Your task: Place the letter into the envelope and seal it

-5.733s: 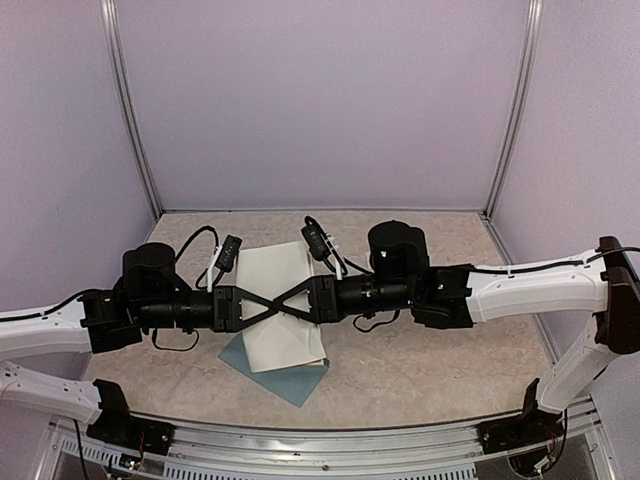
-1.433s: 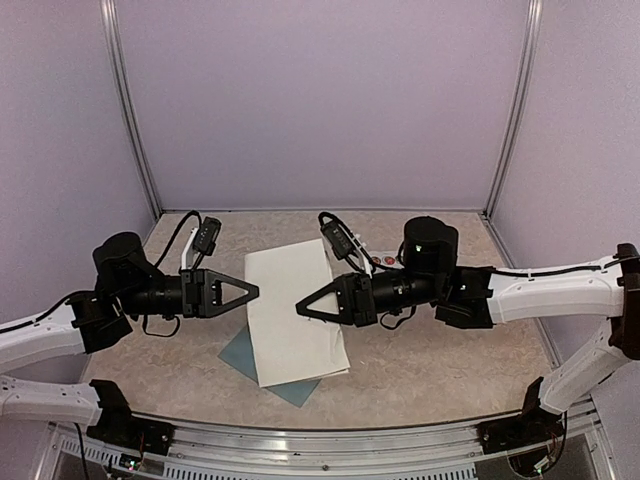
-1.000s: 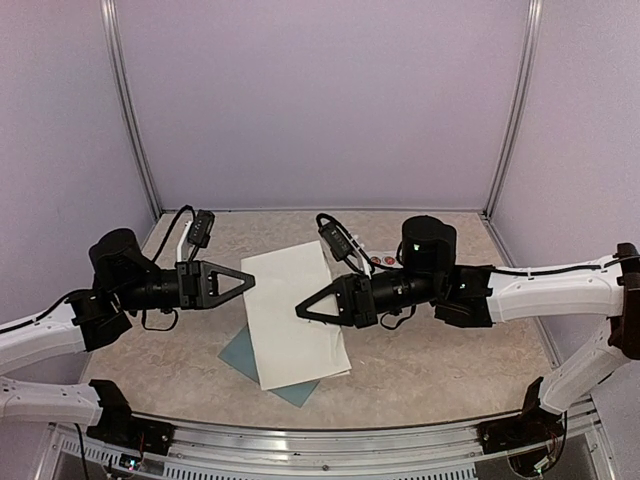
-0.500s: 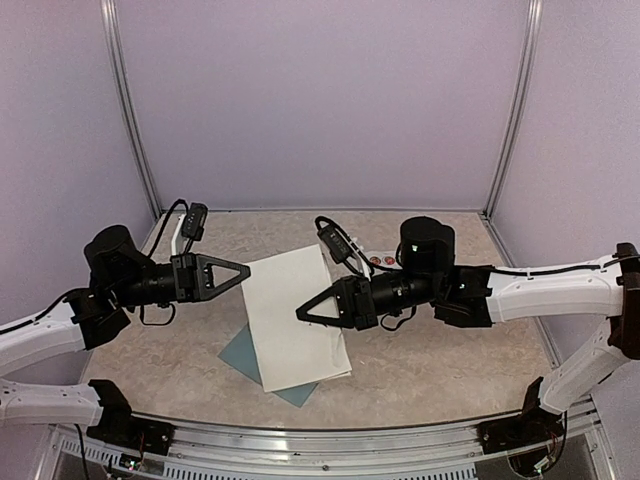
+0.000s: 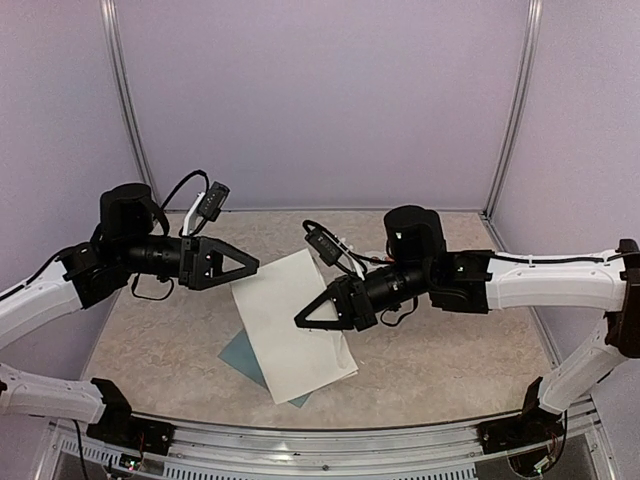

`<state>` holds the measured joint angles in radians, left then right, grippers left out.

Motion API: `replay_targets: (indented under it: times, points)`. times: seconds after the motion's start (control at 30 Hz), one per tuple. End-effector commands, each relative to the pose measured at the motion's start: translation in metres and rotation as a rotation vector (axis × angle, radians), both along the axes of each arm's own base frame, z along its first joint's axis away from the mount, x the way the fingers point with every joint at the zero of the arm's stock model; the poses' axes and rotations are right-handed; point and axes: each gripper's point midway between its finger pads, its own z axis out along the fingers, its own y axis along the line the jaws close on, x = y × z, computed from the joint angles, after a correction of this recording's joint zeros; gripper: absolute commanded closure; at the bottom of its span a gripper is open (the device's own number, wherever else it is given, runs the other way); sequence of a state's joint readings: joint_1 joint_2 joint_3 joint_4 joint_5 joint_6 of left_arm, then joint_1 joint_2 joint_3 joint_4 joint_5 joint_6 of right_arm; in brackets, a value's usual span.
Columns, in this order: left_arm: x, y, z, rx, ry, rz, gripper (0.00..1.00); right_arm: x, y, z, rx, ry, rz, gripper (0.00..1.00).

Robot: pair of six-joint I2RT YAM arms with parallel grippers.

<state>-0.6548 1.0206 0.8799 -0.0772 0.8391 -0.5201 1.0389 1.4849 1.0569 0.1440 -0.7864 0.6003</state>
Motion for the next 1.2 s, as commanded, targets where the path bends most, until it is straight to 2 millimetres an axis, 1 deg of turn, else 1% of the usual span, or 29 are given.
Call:
replay_targets:
  times: [0.0, 0.03, 0.1, 0.13, 0.2, 0.23, 0.27, 0.3, 0.33, 0.37, 0.4, 0.43, 0.5, 0.53, 0.57, 0.63, 0.7, 0.73, 0.83, 0.93, 1.0, 1.1, 1.17]
  points:
    - [-0.019, -0.003, -0.031, 0.143, 0.023, -0.119, 0.12, -0.012, 0.001, -0.011, -0.062, -0.002, 0.082, 1.00]
    - [-0.021, -0.006, -0.035, 0.155, 0.030, -0.133, 0.20, -0.013, 0.002, -0.013, -0.076, 0.001, 0.088, 1.00]
    - [-0.026, -0.011, -0.038, 0.164, 0.032, -0.157, 0.41, -0.014, 0.003, -0.016, -0.089, 0.002, 0.098, 1.00]
    - [-0.028, -0.012, -0.039, 0.168, 0.035, -0.166, 0.54, -0.014, 0.003, -0.016, -0.090, -0.001, 0.099, 1.00]
    - [-0.030, -0.015, -0.042, 0.172, 0.042, -0.175, 0.88, -0.011, 0.003, -0.015, -0.094, -0.011, 0.084, 1.00]
    - [-0.029, -0.015, -0.043, 0.171, 0.041, -0.171, 1.00, -0.008, 0.003, -0.013, -0.092, -0.023, 0.064, 1.00]
    - [-0.028, -0.015, -0.042, 0.165, 0.036, -0.156, 1.00, -0.002, 0.003, -0.010, -0.092, -0.038, 0.026, 0.97]
    - [-0.022, -0.015, -0.043, 0.162, 0.026, -0.121, 1.00, 0.006, 0.000, -0.006, -0.088, -0.049, -0.025, 0.82]
    - [-0.017, -0.013, -0.041, 0.149, 0.014, -0.080, 1.00, 0.016, -0.004, -0.002, -0.083, -0.058, -0.088, 0.64]
    - [-0.010, -0.011, -0.035, 0.115, 0.017, -0.027, 1.00, 0.026, -0.010, 0.001, -0.075, -0.055, -0.150, 0.48]
    - [-0.007, -0.007, -0.025, 0.054, 0.007, 0.020, 1.00, 0.036, -0.018, 0.004, -0.053, -0.054, -0.217, 0.35]
    - [-0.003, -0.003, -0.027, 0.013, 0.014, 0.070, 1.00, 0.046, -0.027, 0.009, -0.026, -0.050, -0.291, 0.25]
    - [-0.004, 0.009, -0.004, -0.126, -0.019, 0.146, 1.00, 0.066, -0.047, 0.010, 0.028, -0.037, -0.454, 0.11]
    - [-0.003, 0.013, 0.004, -0.184, -0.030, 0.177, 1.00, 0.072, -0.056, 0.011, 0.053, -0.023, -0.522, 0.07]
    - [-0.003, 0.019, 0.012, -0.233, -0.041, 0.210, 1.00, 0.076, -0.064, 0.012, 0.084, -0.009, -0.574, 0.05]
    - [-0.004, 0.028, 0.025, -0.302, -0.070, 0.277, 1.00, 0.076, -0.074, 0.018, 0.170, 0.034, -0.616, 0.04]
    - [-0.002, 0.036, 0.033, -0.339, -0.093, 0.338, 1.00, 0.069, -0.075, 0.025, 0.242, 0.064, -0.600, 0.01]
    - [-0.004, 0.040, 0.038, -0.359, -0.105, 0.357, 1.00, 0.065, -0.072, 0.029, 0.260, 0.065, -0.585, 0.00]
    - [-0.003, 0.046, 0.046, -0.390, -0.118, 0.393, 1.00, 0.054, -0.054, 0.033, 0.261, 0.045, -0.518, 0.00]
    - [-0.003, 0.047, 0.048, -0.400, -0.119, 0.404, 1.00, 0.040, -0.039, 0.045, 0.302, 0.016, -0.438, 0.00]
    - [-0.002, 0.045, 0.045, -0.393, -0.113, 0.404, 1.00, 0.032, -0.033, 0.054, 0.342, 0.000, -0.400, 0.00]
    - [-0.003, 0.043, 0.043, -0.388, -0.107, 0.396, 1.00, 0.029, -0.025, 0.060, 0.368, -0.002, -0.384, 0.01]
    - [-0.003, 0.041, 0.041, -0.383, -0.103, 0.395, 1.00, 0.030, -0.021, 0.061, 0.377, 0.003, -0.378, 0.04]
